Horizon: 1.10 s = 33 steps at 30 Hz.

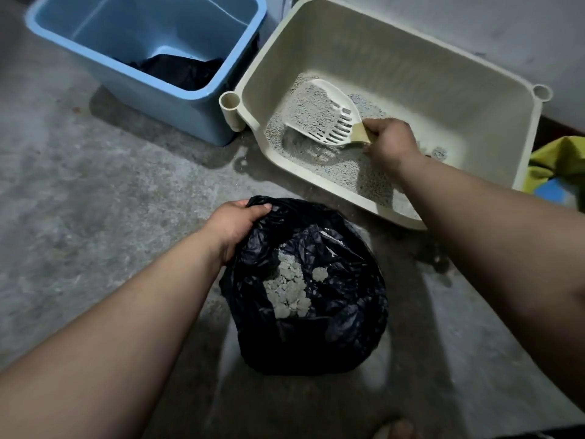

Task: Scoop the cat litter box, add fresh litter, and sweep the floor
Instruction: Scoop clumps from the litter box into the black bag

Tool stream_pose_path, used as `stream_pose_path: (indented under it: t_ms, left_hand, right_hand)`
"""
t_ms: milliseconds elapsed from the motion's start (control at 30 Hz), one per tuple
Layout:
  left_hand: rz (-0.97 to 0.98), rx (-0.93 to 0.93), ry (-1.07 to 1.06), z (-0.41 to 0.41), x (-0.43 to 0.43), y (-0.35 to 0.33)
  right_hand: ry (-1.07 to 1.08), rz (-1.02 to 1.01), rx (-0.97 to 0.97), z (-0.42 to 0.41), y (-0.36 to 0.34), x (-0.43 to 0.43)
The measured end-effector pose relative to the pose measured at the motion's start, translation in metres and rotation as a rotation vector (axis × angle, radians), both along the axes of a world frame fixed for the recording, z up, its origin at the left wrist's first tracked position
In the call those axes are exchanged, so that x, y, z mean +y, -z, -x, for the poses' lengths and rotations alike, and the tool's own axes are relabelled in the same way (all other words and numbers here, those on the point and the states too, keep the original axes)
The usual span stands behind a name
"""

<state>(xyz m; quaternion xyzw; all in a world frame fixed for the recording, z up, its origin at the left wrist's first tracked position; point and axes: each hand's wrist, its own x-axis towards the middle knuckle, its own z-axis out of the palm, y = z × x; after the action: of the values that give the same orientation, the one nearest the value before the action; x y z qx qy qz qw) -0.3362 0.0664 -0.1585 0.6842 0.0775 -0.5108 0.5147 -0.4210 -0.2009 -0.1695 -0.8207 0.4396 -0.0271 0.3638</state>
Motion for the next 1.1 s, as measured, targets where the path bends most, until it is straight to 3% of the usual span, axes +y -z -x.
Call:
stream_pose_path:
  t_ms: [200, 367, 867, 1100]
  left_hand:
    - [0.014, -0.011, -0.005, -0.001, 0.006, -0.005]
    - [0.013, -0.04, 0.003, -0.002, 0.009, -0.008]
    - [0.026, -0.063, -0.016, 0.003, 0.003, -0.017]
    - [0.026, -0.061, -0.075, 0.0, 0.005, -0.017]
  right_hand:
    - [-0.03, 0.049, 0.025, 0.012, -0.007, -0.001]
    - [-0.161, 0.213, 0.136, 0.02, -0.016, -0.005]
    - [-0.207, 0.388, 0.247, 0.057, -0.032, -0.01]
    - [-0.308, 0.464, 0.094, 0.072, -0.05, 0.012]
